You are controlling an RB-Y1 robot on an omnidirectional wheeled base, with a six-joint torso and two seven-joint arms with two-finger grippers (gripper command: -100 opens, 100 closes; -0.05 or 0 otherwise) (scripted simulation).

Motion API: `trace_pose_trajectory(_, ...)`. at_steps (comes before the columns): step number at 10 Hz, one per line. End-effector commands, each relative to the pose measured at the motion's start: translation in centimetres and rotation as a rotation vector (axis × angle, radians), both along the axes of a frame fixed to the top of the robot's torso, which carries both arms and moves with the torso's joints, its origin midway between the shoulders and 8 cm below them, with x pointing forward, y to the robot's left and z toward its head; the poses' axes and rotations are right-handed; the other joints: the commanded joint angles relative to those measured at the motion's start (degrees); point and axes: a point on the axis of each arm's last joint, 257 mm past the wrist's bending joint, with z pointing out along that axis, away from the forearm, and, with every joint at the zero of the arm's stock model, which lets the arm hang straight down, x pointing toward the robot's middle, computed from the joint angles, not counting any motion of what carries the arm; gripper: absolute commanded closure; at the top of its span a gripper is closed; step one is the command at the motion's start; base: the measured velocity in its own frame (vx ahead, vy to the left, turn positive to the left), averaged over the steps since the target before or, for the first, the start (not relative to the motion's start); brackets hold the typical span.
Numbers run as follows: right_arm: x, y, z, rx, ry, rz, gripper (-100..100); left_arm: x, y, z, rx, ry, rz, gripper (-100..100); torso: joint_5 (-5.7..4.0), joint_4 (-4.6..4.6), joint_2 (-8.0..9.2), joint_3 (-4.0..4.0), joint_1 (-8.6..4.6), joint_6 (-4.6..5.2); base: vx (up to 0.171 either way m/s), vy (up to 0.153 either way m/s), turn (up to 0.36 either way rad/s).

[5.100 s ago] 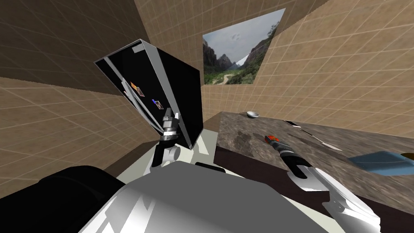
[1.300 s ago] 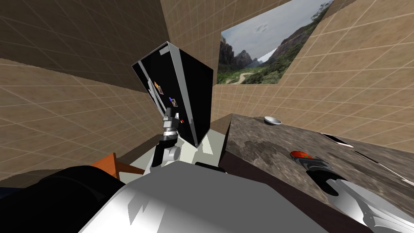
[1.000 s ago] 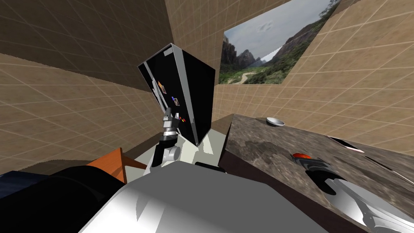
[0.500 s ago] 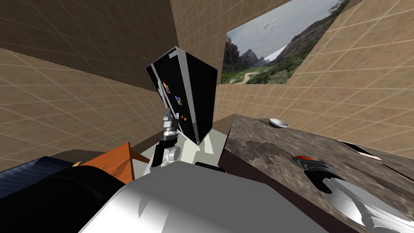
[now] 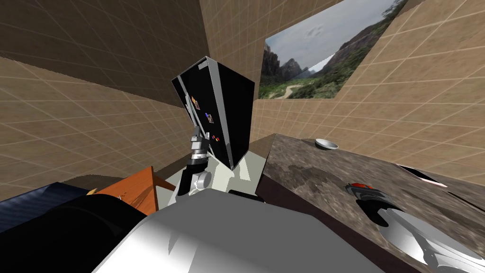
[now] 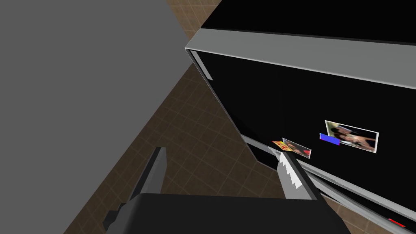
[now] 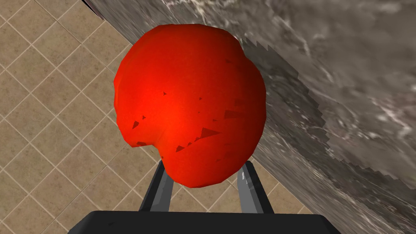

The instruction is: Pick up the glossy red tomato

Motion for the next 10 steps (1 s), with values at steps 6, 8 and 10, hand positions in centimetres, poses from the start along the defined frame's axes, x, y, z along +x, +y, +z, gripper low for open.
trace_pose_trajectory(6,0.8,0.3,0.4,0.0,-0.003,0.053,100,0.0,0.0,0.0,0.0,0.0,0.0,0,0.08,-0.02,-0.1,-0.06,0.3,0.01,0.031,0.04,-0.096)
trace_pose_trajectory(8,1.1,0.5,0.5,0.0,-0.005,0.073,100,0.0,0.0,0.0,0.0,0.0,0.0,0,0.09,-0.02,-0.14,-0.07,0.24,0.0,0.036,0.042,-0.098)
trace_pose_trajectory(10,1.3,0.6,0.6,0.001,-0.006,0.093,100,0.0,0.0,0.0,0.0,0.0,0.0,0,0.08,-0.02,-0.1,-0.06,0.24,0.0,0.032,0.049,-0.103)
